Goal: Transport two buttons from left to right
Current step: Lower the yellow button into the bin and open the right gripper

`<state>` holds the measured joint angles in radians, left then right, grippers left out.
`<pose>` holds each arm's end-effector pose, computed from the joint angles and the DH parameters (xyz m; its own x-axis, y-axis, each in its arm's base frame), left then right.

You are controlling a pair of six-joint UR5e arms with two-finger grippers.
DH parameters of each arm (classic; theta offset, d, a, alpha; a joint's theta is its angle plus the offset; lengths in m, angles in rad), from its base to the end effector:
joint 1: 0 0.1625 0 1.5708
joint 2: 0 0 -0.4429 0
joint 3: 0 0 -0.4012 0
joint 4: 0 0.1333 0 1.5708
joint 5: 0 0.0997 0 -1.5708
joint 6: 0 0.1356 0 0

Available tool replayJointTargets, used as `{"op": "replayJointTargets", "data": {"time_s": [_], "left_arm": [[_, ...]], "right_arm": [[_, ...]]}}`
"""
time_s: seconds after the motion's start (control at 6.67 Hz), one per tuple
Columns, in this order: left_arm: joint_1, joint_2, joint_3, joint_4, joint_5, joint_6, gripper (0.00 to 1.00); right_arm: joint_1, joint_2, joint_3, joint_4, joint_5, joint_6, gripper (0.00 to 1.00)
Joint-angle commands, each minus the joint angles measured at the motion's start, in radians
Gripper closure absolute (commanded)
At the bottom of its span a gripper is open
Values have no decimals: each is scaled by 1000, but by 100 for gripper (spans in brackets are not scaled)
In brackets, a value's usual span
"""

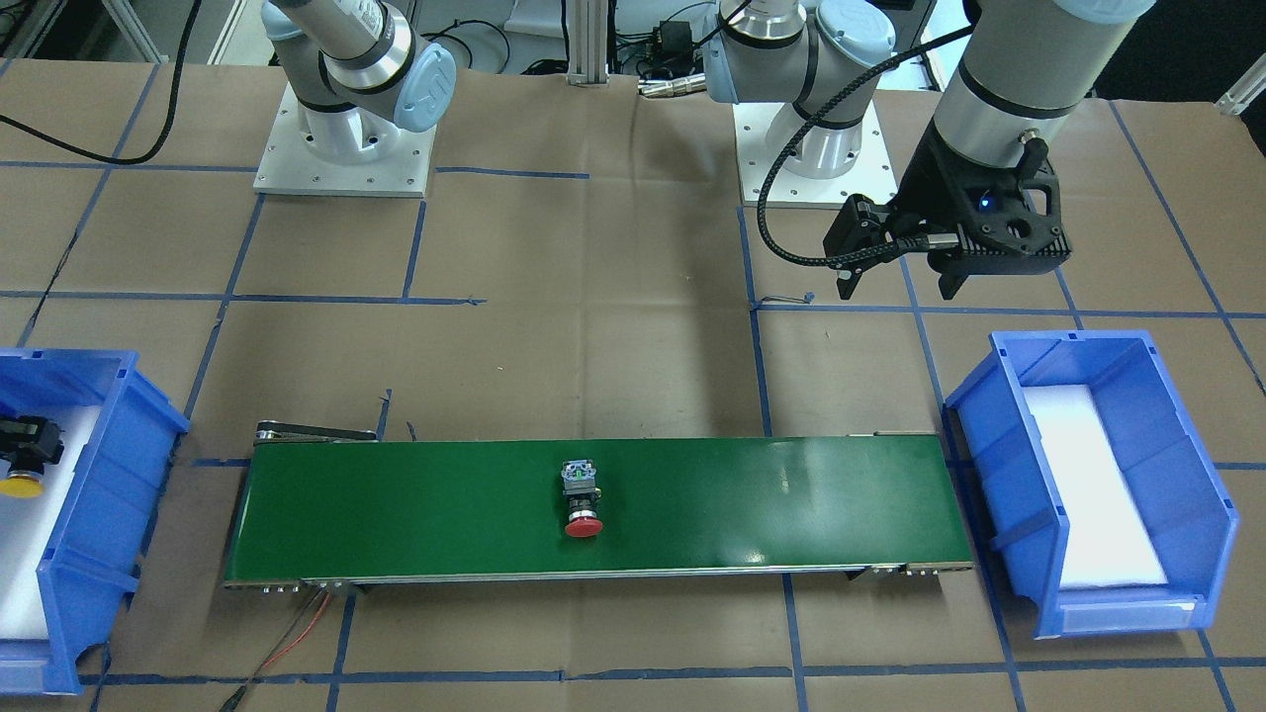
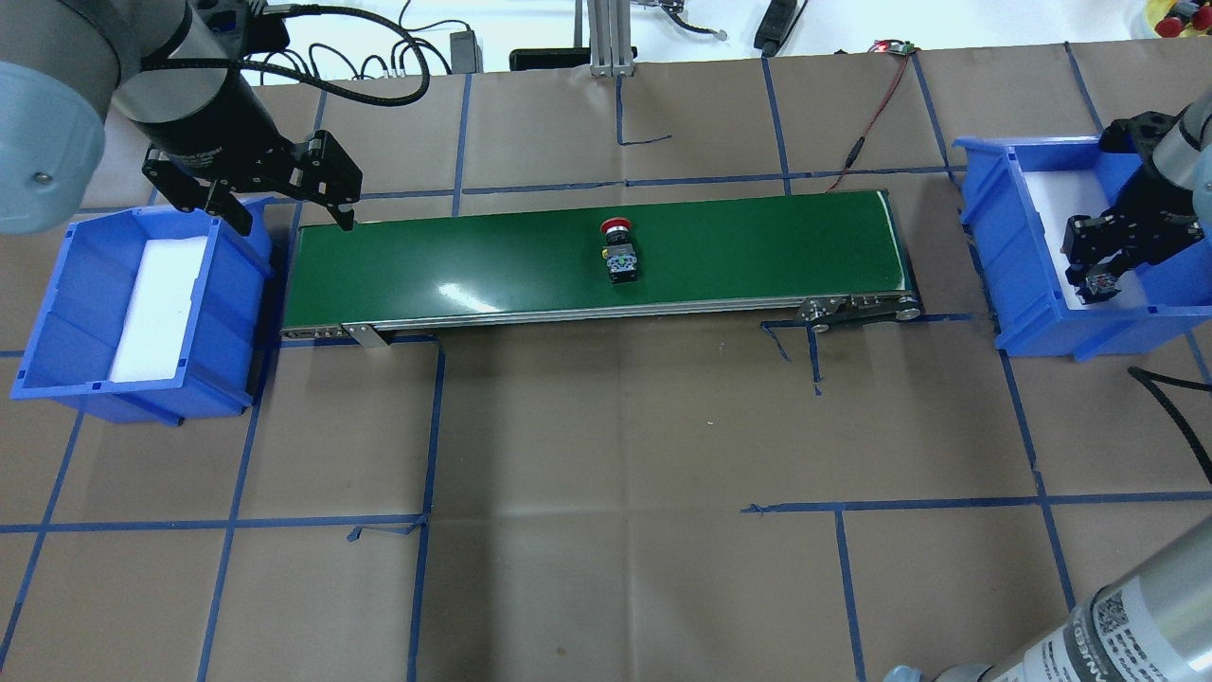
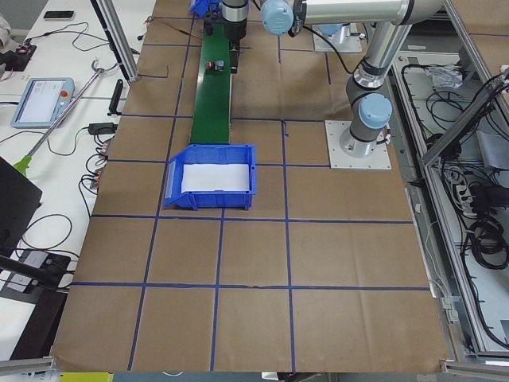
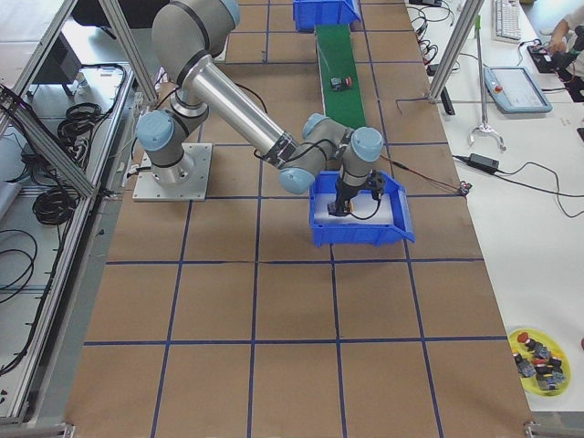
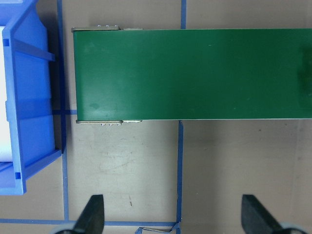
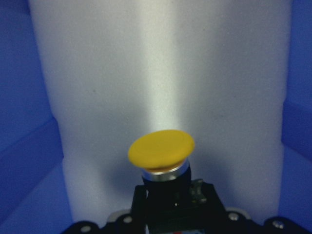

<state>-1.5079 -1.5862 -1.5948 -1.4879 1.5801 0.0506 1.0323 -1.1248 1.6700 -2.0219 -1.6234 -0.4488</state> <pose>-0.0995 -0.5205 0.4584 -0.9999 -0.0127 -0.0115 -0.0122 0.9990 -0.0429 -0.2100 -0.5975 0.2098 -0.9962 0.0868 0.0064 0.0870 0.9904 0.1074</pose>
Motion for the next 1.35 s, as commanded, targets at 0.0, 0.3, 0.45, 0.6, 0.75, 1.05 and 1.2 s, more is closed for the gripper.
{"op": "replayJointTargets", "data": {"time_s": [0.0, 0.3, 0.45, 0.6, 0.75, 1.05, 1.2], "left_arm": [[0, -8, 6, 0, -3, 0, 0], [0, 3, -7, 3, 0, 2, 0], [0, 3, -4, 3, 1, 2, 0], [0, 3, -2, 3, 1, 2, 0], [0, 5, -4, 3, 1, 2, 0], [0, 6, -5, 3, 1, 2, 0], [0, 5, -5, 5, 1, 2, 0]], "right_arm": [[0, 20, 5, -15, 2, 9, 63], [0, 22, 5, -126, 7, 9, 0], [2, 16, 1, -123, 7, 7, 0], [3, 10, -1, -120, 4, 8, 0], [12, -15, -9, -115, 5, 10, 0], [64, -88, -73, -107, 10, 9, 0], [127, -92, -151, -91, 5, 10, 0]]}}
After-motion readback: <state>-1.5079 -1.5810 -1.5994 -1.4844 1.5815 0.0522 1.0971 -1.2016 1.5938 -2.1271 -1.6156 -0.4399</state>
